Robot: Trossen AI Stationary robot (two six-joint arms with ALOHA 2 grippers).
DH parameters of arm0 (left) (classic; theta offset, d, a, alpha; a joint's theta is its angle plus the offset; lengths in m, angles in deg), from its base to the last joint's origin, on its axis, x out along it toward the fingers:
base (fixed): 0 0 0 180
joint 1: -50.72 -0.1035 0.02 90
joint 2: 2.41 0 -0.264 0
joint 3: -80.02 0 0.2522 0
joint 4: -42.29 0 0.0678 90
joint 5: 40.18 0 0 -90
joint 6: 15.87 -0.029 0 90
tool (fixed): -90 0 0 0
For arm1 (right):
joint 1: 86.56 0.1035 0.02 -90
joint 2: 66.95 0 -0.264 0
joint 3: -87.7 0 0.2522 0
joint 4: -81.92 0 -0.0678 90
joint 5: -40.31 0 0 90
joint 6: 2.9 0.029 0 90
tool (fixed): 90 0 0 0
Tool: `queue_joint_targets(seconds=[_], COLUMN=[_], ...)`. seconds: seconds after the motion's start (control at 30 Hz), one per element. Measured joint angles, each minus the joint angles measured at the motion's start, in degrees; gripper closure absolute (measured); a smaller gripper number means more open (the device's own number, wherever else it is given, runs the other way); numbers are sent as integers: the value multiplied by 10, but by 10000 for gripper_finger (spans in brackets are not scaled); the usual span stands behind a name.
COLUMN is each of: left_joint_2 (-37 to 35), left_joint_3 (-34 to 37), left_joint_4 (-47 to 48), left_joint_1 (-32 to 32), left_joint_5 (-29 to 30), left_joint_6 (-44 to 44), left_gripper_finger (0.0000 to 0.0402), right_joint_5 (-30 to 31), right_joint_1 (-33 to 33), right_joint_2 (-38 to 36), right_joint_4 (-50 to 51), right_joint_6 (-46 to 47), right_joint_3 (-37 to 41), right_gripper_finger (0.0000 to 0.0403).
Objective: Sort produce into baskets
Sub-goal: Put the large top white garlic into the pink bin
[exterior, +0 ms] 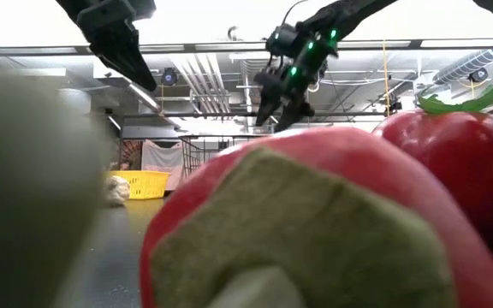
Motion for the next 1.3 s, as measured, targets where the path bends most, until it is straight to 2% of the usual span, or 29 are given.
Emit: queue_joint_targets(seconds=[0.33, 0.5, 0.63, 0.77, 0.9, 1.13, 1.3], left_joint_2=[0, 1, 9, 28, 52, 102, 140], left_joint_3=[0, 0, 0, 0, 0, 1, 2], left_joint_4=[1, 5, 19, 22, 30, 41, 41], left_joint_1=[0, 9, 24, 29, 29, 24, 7], left_joint_5=[-71, -106, -119, -119, -119, -98, -97], left_joint_6=[29, 42, 42, 40, 39, 16, -18], left_gripper_finger=[282, 282, 273, 248, 206, 127, 107], right_joint_5=[4, 58, 78, 81, 85, 91, 91], right_joint_1=[104, 176, 225, 262, 280, 285, 285], right_joint_2=[-140, -217, -265, -308, -331, -334, -332], right_joint_4=[40, 39, 19, -19, -55, -105, -119], right_joint_6=[-26, -27, -5, 11, 17, 17, 18], right_joint_3=[34, 91, 147, 201, 245, 291, 307], right_gripper_finger=[67, 67, 67, 67, 67, 67, 67])
